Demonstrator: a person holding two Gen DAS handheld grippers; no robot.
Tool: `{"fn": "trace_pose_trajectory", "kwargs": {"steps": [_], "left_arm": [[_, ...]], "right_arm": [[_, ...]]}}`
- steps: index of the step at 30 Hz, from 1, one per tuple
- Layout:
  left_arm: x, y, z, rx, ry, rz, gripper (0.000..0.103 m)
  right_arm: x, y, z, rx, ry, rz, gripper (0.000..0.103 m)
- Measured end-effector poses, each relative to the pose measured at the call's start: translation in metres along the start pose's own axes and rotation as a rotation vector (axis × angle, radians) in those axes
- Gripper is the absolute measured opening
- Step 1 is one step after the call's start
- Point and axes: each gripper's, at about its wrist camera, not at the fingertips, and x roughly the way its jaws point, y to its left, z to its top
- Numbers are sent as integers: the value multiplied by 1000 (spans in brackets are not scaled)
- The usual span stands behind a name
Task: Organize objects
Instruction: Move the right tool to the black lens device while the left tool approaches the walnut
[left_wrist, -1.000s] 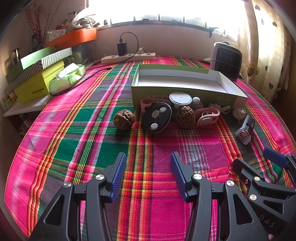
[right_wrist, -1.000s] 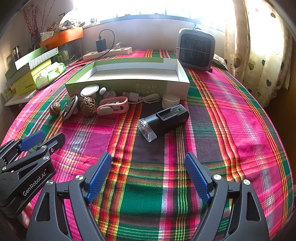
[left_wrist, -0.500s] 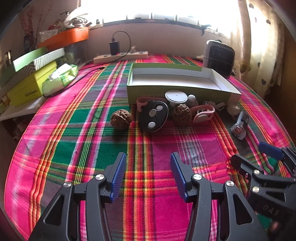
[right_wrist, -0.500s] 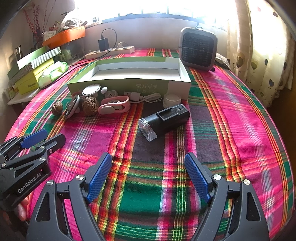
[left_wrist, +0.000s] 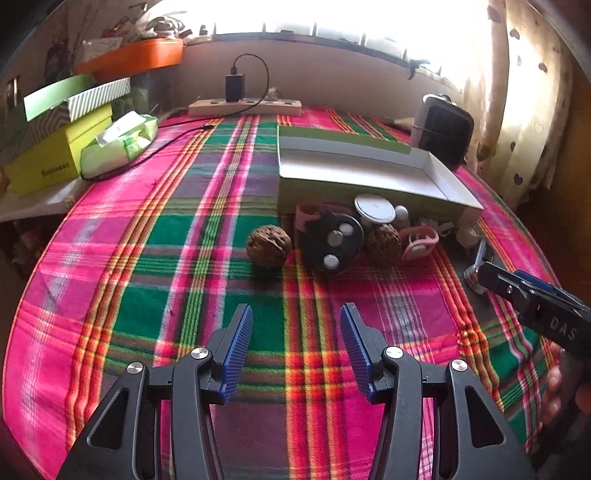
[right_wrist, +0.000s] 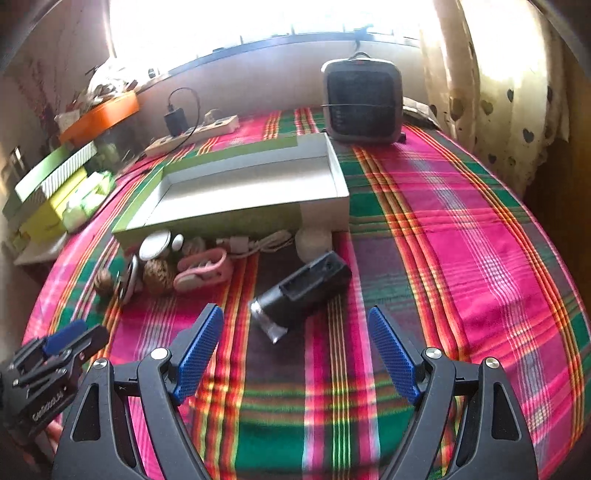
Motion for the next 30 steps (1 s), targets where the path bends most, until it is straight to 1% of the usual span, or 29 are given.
{"fn": "trace_pose_trajectory", "kwargs": {"steps": [3,11,14,15,16,22,30], "left_arm": [[0,4,5,-6,-5,4,48],[6,12,12,-24,6,3,48],[8,15,15,-33,11,-5,48],[8,16,16,-36,12,-6,48],[9,16,17,-38,13,-7,48],[11,19,24,-41,13,-6,48],[14,21,27,-44,17,-1,48]], "right_arm": [[5,-1,6,15,7,-13,80],[21,0,12,19,44,-35,68],[23,3,13,-5,47,-34,62],[24,3,12,-11,51,-34,58],[24,3,12,-16,53,-29,55],[22,0,11,-47,56,-35,45],[17,-8,7,-67,58,-30,37]]}}
